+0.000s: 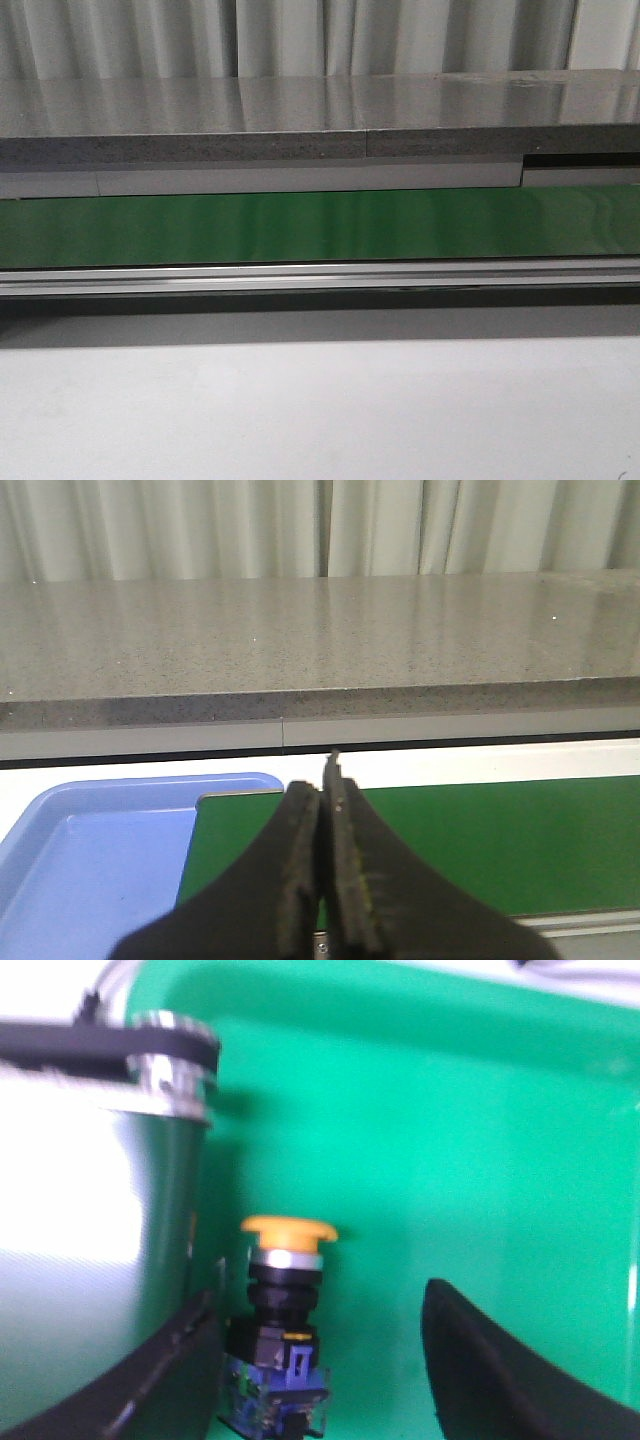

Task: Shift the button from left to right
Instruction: 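Lower the button into the green tray and open the right gripper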

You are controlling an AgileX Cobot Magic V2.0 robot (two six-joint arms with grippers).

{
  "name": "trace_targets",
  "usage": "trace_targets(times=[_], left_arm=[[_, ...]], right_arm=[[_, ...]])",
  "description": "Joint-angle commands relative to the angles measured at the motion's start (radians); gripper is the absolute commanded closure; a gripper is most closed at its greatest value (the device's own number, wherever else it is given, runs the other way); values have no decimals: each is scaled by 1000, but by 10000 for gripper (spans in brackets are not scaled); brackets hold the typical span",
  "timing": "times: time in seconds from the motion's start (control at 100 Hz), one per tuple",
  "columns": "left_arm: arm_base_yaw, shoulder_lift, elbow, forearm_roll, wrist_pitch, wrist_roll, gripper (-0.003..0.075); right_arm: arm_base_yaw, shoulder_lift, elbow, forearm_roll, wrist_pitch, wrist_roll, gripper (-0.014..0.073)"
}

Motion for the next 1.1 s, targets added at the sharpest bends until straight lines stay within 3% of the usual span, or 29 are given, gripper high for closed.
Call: trace_targets(times=[0.0,0.18,0.6,1.09], left_arm=[[-7,11,-29,-14,-71,-1,740],[-7,11,-29,-14,-71,-1,740],[-7,11,-29,-14,-71,-1,740],[-7,11,-29,-14,-71,-1,740]], right_arm=[[-8,-95,-35,68,-53,3,143],[5,-175,-35,230,-48,3,143],[173,-378,19,345,-59,3,146],[383,-813,530,349,-417,3,146]])
